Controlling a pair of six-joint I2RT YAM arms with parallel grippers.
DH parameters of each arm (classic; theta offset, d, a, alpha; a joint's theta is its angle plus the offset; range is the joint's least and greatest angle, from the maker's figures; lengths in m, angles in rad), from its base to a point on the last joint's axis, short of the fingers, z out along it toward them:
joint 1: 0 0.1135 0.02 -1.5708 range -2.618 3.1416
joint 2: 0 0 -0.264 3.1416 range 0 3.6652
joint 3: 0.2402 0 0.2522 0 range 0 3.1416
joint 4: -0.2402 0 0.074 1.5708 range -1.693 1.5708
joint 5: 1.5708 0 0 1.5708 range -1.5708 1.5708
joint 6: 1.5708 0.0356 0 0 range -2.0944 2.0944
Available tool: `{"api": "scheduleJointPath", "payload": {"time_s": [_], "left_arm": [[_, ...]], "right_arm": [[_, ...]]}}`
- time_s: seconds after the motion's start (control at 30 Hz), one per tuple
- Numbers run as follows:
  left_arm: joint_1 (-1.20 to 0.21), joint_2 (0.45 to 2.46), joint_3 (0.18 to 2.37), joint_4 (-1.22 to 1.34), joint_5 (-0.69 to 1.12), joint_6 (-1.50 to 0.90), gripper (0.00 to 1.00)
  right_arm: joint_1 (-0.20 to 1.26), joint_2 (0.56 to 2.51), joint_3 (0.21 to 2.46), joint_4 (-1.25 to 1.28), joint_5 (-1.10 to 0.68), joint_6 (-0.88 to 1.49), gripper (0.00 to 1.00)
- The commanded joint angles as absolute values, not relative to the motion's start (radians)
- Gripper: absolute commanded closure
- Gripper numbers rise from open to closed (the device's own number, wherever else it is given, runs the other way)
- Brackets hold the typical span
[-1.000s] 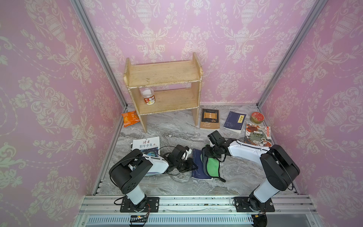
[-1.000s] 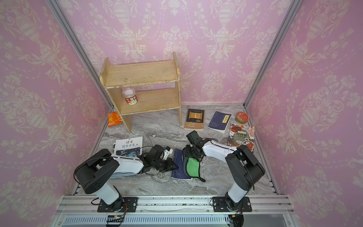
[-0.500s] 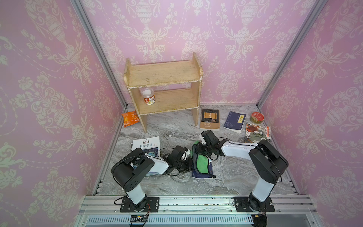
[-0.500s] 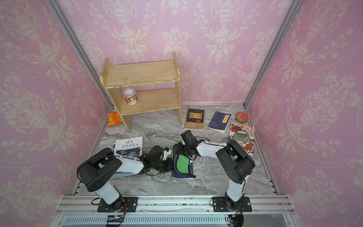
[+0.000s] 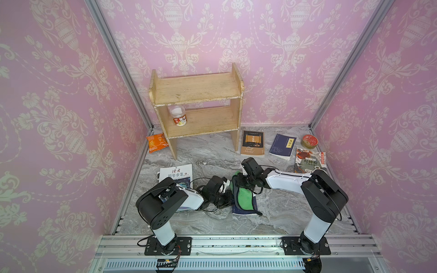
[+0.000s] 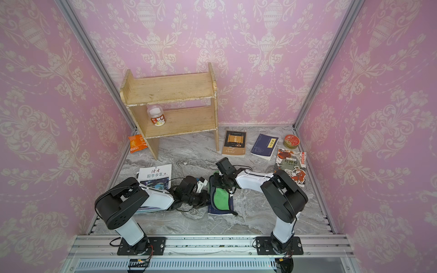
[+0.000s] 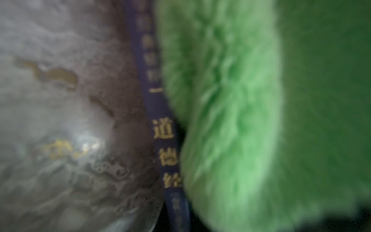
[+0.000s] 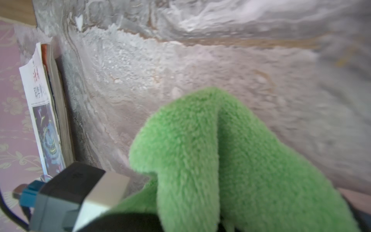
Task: Wipe the cover of the book
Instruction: Wipe the dirt from the cover of the book.
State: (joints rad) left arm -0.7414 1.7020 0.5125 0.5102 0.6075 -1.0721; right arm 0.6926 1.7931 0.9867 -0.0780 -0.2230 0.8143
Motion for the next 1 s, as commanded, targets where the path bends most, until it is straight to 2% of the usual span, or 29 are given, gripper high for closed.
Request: {"api": "scheduleJointPath", "payload": {"time_s": [0.0, 0.33, 0.5, 0.57, 0.73, 0.97], "left_arm": [[-0.750, 1.706, 0.508, 0.476, 0.543, -1.007, 1.00], [-0.708, 1.696, 0.496, 0.458, 0.535, -0.996, 1.00], [-0.620, 1.672, 0.511, 0.440, 0.560, -0.972, 0.54], [-0.574, 1.671, 0.531, 0.421, 0.558, -0.939, 0.48], [-0.496, 1.745, 0.622, 0.454, 0.605, -0.896, 0.50], [-0.495, 1.867, 0.726, 0.453, 0.651, -0.900, 0.54]], "right_arm": [[0.738, 1.867, 0.968, -0.099, -0.357, 0.851, 1.00], [0.537, 1.593, 0.633, -0.241, -0.222, 0.764, 1.00], [0.538, 1.586, 0.592, -0.188, -0.242, 0.782, 1.00], [0.539, 1.606, 0.595, -0.160, -0.254, 0.789, 1.00], [0.538, 1.642, 0.623, -0.152, -0.261, 0.771, 1.00], [0.537, 1.650, 0.656, -0.161, -0.267, 0.739, 1.00]]}}
